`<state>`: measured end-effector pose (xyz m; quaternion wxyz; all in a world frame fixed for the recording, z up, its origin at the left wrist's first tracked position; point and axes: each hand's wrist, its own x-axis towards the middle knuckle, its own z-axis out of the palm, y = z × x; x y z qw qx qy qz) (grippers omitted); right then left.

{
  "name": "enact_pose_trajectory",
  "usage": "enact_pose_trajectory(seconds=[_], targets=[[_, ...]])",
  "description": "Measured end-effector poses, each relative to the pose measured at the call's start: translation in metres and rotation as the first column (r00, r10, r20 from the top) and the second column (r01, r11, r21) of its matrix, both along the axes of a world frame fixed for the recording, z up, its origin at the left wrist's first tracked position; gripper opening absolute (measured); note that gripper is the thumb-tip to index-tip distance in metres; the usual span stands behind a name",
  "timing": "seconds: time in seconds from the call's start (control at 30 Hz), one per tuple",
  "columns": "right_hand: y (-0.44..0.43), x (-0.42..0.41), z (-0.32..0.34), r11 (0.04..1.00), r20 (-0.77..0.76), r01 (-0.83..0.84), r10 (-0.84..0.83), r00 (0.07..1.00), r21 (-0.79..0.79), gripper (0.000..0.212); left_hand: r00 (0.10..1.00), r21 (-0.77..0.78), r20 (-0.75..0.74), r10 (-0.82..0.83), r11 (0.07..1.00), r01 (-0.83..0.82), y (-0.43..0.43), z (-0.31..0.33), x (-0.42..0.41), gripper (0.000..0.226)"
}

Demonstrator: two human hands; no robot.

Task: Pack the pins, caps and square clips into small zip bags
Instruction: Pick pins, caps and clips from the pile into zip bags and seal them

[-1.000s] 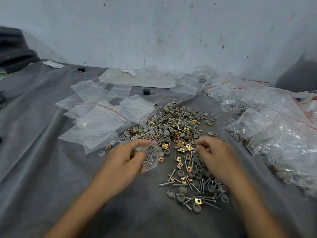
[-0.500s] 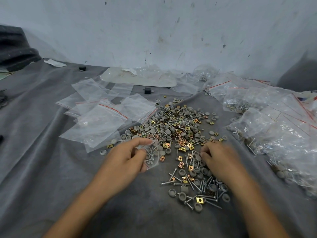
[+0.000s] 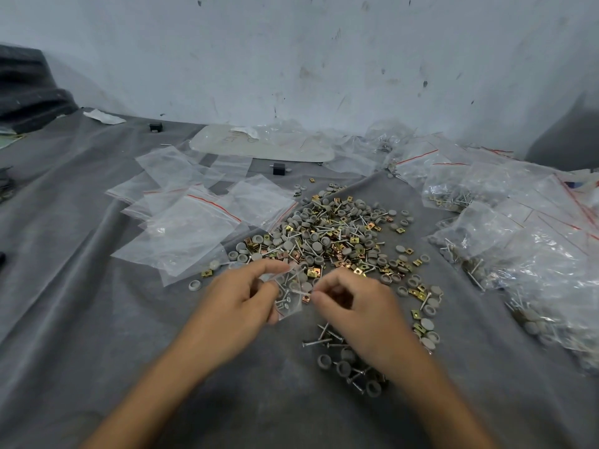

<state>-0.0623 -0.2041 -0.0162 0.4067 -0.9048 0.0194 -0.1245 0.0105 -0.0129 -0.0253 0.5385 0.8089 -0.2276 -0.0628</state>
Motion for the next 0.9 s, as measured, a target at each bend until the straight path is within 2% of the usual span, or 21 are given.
enact_pose_trajectory(seconds=[0.07, 0.13, 0.2, 0.3, 0.37, 0.47, 0.53, 0.7, 0.77, 0.9], targets=[[0.013, 0.002, -0.006, 0.998, 0.02, -0.049, 0.048, 0.999, 0.034, 0.003, 1.0, -0.01, 0.004, 0.0, 1.0, 0.0, -0.001, -0.001, 0.001, 0.031], [0.016, 0.006, -0.006, 0.983, 0.032, -0.092, 0.089, 0.996, 0.155, 0.007, 1.0, -0.022, 0.005, -0.005, 1.0, 0.005, -0.001, -0.001, 0.001, 0.033], [0.005, 0.009, -0.002, 0.978, 0.062, -0.047, 0.035, 0.997, 0.205, 0.008, 1.0, -0.029, 0.0, -0.007, 1.0, 0.007, 0.001, 0.0, 0.002, 0.034], [-0.03, 0.011, 0.002, 0.988, 0.064, 0.151, -0.152, 0.986, 0.019, 0.008, 1.0, -0.021, -0.002, -0.009, 1.0, 0.009, 0.002, 0.002, 0.001, 0.035], [-0.05, 0.009, 0.0, 0.96, 0.035, 0.244, -0.241, 0.97, -0.14, 0.007, 1.0, -0.009, 0.001, -0.015, 1.0, 0.015, 0.003, 0.002, 0.001, 0.034], [-0.064, 0.008, -0.004, 0.917, -0.109, 0.216, -0.266, 0.958, -0.335, 0.007, 1.0, -0.007, -0.011, -0.013, 1.0, 0.013, 0.003, 0.002, 0.0, 0.033], [-0.066, 0.007, -0.004, 0.91, -0.192, 0.182, -0.268, 0.944, -0.372, 0.013, 1.0, -0.01, -0.014, -0.009, 1.0, 0.009, 0.003, 0.002, -0.001, 0.033], [-0.058, 0.01, -0.003, 0.911, -0.253, 0.137, -0.248, 0.935, -0.388, 0.028, 1.0, 0.005, 0.007, -0.008, 1.0, 0.008, 0.003, 0.002, 0.001, 0.032], [-0.056, 0.011, -0.002, 0.912, -0.256, 0.134, -0.245, 0.935, -0.387, 0.026, 1.0, 0.016, 0.011, -0.008, 1.0, 0.008, 0.003, 0.002, 0.001, 0.033], [-0.055, 0.013, -0.001, 0.916, -0.227, 0.143, -0.24, 0.944, -0.375, 0.008, 1.0, 0.016, -0.001, -0.004, 1.0, 0.004, 0.003, 0.002, 0.0, 0.033]])
